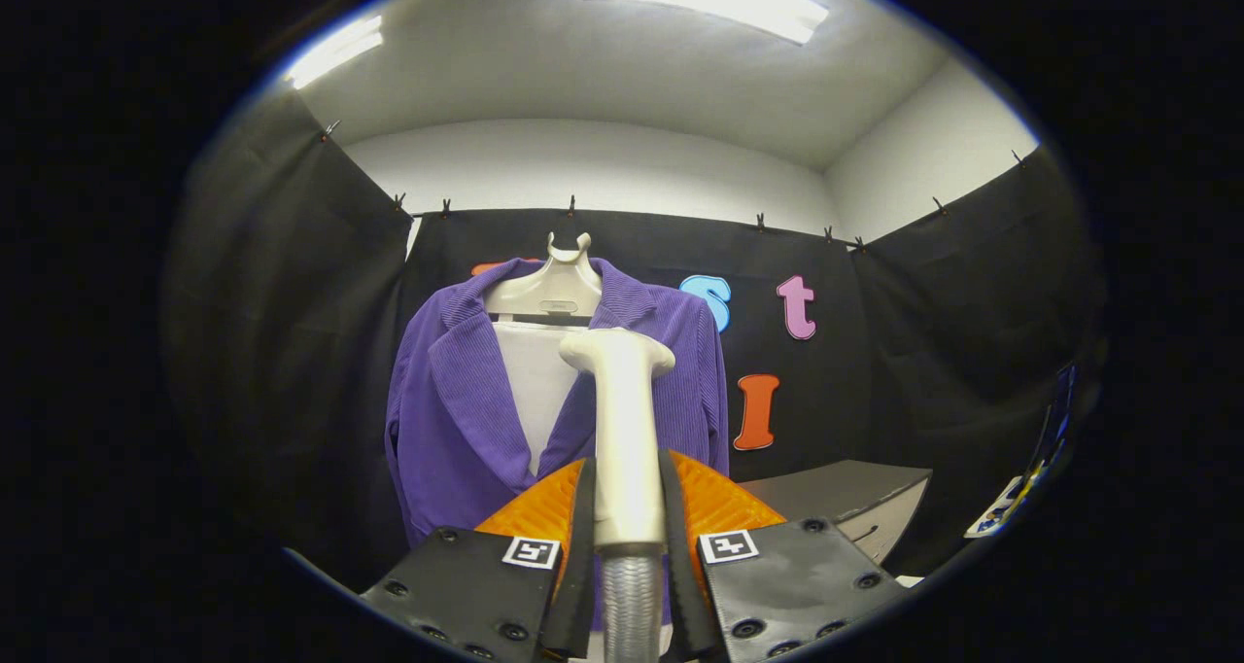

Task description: Iron the clothes twice with a garment steamer, once on the left side and once on the right side.

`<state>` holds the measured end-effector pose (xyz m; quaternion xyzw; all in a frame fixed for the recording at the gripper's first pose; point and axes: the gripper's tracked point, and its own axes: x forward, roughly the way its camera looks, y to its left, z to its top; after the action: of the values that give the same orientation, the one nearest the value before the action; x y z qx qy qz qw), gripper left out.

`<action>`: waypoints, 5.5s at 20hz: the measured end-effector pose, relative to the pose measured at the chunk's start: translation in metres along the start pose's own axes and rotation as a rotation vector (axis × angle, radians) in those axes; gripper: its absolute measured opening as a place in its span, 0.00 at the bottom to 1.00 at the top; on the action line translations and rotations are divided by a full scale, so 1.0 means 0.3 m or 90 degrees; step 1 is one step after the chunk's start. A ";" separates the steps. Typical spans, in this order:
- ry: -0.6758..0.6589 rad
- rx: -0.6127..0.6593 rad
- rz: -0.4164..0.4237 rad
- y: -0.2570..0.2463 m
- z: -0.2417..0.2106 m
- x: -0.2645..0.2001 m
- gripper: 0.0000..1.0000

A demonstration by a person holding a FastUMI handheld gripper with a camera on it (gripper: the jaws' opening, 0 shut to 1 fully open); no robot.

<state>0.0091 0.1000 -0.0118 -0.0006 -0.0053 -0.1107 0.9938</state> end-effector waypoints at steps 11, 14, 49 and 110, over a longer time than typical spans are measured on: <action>0.011 -0.019 0.002 0.005 -0.076 0.012 0.39; 0.028 -0.028 0.002 -0.007 -0.139 -0.009 0.39; 0.263 -0.039 0.000 -0.044 -0.790 -0.306 0.39; 0.067 -0.064 0.144 0.434 -0.302 -0.024 0.39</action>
<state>0.0316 0.2283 -0.1024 -0.0452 0.0525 0.0022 0.9976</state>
